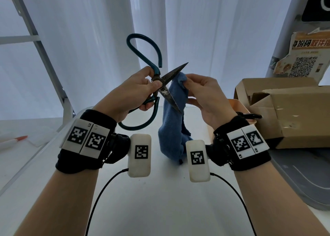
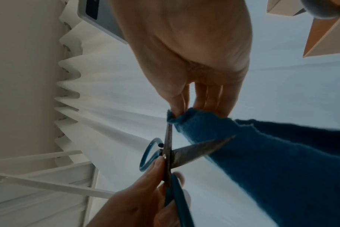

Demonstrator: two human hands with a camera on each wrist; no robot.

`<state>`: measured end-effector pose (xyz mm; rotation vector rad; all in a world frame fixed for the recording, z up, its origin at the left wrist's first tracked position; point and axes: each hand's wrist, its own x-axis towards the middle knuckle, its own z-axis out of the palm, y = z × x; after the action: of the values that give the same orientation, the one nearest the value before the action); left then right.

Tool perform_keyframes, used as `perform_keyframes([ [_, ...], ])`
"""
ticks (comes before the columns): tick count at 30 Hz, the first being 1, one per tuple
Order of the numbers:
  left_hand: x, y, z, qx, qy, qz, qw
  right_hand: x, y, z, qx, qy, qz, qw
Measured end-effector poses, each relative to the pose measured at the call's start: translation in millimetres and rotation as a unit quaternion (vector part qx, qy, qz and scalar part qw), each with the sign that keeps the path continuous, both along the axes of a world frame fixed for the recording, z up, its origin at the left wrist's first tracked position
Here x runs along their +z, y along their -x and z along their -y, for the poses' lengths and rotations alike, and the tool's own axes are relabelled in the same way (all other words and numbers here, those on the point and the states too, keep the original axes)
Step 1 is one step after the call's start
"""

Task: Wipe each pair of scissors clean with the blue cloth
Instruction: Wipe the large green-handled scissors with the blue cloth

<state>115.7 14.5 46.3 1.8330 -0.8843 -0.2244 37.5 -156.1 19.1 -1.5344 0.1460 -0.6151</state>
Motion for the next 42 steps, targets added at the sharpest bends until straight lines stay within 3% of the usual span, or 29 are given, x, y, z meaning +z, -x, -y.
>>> perform_keyframes([
  [10, 0.9, 0.7, 0.4, 0.001, 0.009, 0.0, 1.0, 3.5, 2.5, -4.2, 0.13, -0.038, -0.016, 0.991],
  [19, -5.2, 1.7, 8.2, 0.002, -0.011, 0.01, 1.0, -2.4, -4.4, -13.3, 0.106, -0.122, -0.014, 0.987],
  [35, -2.8, 4.6, 6.0, -0.019, -0.009, 0.004, 1.0, -2.1, -5.0, -11.8, 0.142, -0.104, -0.016, 0.984],
  [42, -1.6, 5.9, 6.5, -0.018, -0.011, 0.009, 1.0, -0.5, -0.7, -7.4, 0.119, -0.076, -0.034, 0.989],
])
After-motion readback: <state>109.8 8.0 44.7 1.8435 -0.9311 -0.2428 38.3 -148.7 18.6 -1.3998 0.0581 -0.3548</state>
